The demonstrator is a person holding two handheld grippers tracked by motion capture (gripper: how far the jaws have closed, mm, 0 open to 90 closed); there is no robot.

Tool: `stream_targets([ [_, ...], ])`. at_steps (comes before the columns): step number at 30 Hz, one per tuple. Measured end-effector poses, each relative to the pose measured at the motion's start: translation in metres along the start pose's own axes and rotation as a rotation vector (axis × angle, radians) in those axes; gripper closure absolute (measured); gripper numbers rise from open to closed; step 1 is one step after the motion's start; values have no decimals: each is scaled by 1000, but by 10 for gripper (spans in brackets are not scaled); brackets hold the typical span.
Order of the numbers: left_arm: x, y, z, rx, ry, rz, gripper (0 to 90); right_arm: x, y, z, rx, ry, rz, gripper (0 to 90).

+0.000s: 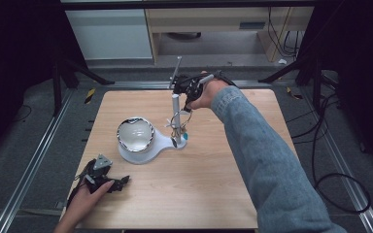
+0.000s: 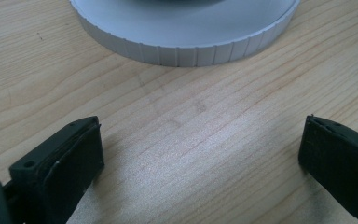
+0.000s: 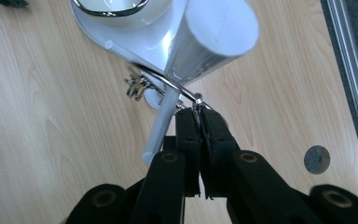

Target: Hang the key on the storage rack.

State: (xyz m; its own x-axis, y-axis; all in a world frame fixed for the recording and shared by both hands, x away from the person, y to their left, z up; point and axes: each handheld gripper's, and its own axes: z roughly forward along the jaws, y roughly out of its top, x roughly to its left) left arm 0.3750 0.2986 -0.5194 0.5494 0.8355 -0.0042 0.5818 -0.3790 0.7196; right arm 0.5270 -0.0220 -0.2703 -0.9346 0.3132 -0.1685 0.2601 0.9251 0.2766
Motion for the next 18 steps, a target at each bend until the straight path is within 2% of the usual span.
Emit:
stream_targets([
  [10, 0, 0, 0, 0, 0, 0, 0, -5, -5, -8, -29, -37, 24, 784],
  [15, 0, 0, 0, 0, 0, 0, 0, -9, -12, -15, -58, -83, 59, 660],
  [18, 0, 0, 0, 0, 0, 0, 0, -11, -15, -17, -60, -97, 74, 631],
])
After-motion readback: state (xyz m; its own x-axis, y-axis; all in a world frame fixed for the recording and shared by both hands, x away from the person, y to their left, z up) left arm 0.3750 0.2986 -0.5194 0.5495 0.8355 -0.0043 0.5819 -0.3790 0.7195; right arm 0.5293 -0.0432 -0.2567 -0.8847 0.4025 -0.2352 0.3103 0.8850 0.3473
